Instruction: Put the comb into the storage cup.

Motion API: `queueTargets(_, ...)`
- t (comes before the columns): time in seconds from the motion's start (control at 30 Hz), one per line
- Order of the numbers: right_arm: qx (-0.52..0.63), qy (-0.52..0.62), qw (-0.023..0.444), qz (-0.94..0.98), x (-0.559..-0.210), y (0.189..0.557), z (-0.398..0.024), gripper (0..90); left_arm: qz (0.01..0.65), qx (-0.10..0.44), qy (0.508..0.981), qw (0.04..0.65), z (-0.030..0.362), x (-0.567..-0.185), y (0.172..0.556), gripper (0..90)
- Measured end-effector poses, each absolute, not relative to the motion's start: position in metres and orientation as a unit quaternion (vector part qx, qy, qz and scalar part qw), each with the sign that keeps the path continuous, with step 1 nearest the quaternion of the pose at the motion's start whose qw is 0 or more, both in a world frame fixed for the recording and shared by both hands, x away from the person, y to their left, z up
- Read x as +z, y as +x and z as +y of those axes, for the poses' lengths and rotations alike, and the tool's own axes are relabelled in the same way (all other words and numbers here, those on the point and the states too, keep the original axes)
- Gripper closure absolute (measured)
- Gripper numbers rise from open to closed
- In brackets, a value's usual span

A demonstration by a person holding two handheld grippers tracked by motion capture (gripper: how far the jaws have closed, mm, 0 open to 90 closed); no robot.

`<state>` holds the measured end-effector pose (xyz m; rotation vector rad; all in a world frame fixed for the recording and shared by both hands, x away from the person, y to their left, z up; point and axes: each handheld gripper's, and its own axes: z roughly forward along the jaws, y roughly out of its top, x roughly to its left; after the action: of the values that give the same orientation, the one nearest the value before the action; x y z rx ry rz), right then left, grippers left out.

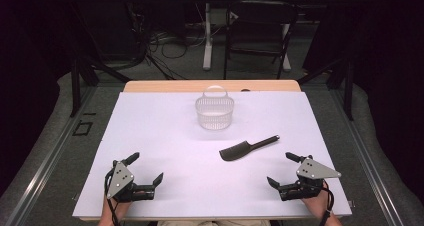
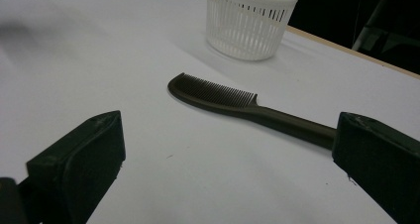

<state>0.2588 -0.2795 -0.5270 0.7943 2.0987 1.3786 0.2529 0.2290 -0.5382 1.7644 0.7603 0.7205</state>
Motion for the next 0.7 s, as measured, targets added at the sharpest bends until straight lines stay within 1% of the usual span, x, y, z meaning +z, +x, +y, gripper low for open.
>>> queueTargets(0.03,0.504,0.295,0.247,0.774,-0.527,0.259,-0.280,0.0,0.317,0.301,0.737,0.517,0.229,-0.538,0.253,0.0)
queueTargets(0.27,0.493,0.297,0.254,0.778,-0.529,0.265,-0.279,0.1,0.311,0.297,0.742,0.515,0.226,-0.539,0.255,0.0)
queueTargets(0.7,0.482,0.299,0.253,0.784,-0.529,0.286,-0.270,0.4,0.310,0.298,0.746,0.508,0.224,-0.540,0.255,0.0)
